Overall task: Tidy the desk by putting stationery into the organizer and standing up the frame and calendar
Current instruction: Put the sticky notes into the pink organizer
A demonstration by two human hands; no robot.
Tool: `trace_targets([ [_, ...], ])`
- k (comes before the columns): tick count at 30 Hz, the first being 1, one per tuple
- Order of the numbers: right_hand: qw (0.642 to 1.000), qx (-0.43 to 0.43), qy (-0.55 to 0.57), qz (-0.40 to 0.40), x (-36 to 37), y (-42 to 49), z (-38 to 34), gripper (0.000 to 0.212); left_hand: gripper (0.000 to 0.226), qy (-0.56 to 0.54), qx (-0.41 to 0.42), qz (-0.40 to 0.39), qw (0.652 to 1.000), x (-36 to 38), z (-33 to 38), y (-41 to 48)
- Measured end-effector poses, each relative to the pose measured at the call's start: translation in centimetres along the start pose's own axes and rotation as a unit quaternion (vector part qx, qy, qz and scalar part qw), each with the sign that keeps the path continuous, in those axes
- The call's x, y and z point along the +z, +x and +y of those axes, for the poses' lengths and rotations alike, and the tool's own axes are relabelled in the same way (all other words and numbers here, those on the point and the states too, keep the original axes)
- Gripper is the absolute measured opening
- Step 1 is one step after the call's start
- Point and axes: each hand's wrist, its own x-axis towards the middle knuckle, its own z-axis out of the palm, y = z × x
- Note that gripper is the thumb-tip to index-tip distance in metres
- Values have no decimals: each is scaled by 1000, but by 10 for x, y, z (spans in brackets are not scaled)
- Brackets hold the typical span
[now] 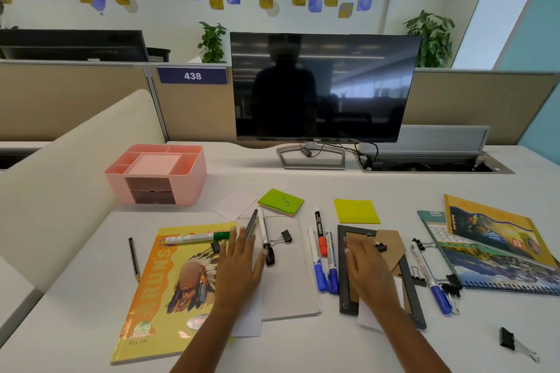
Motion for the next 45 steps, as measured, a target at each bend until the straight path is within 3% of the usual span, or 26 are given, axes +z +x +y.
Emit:
trace_targets([
  [3, 1000, 7, 13, -5, -15, 1, 14, 31, 77, -9, -12, 27, 1000, -7, -13, 7],
  [7, 995, 15, 2, -94, -30, -2, 33, 35, 79, -7, -40, 22, 999, -12, -30, 10],
  [11, 970, 57, -17, -236, -41, -6, 38, 66, 81, 2, -53, 10, 999, -11, -43, 6],
  [14, 963, 69, -25, -260, -44, -6, 35, 80, 82, -7, -61, 1, 998, -10, -46, 4],
  [17, 966, 67, -17, -251, -44, -5, 32, 72, 81, -24, -62, -6, 998, -12, -48, 1],
  [22, 974, 55, -24, -217, -51, 2, 30, 33, 82, -33, -78, -8, 996, -16, -58, 1],
  [29, 991, -10, -3, -136, -82, 28, -21, 33, 79, -2, -84, -17, 996, -24, -81, 5],
  [32, 994, -58, 18, -94, -82, 48, -62, 12, 78, 10, -80, -40, 996, -24, -92, 9],
  [42, 977, -207, 57, 6, -18, 108, -205, 16, 79, 10, -123, -82, 989, -20, -124, 30],
  [45, 973, -216, 80, -3, 2, 130, -241, 17, 80, -17, -133, -88, 987, -14, -130, 35],
])
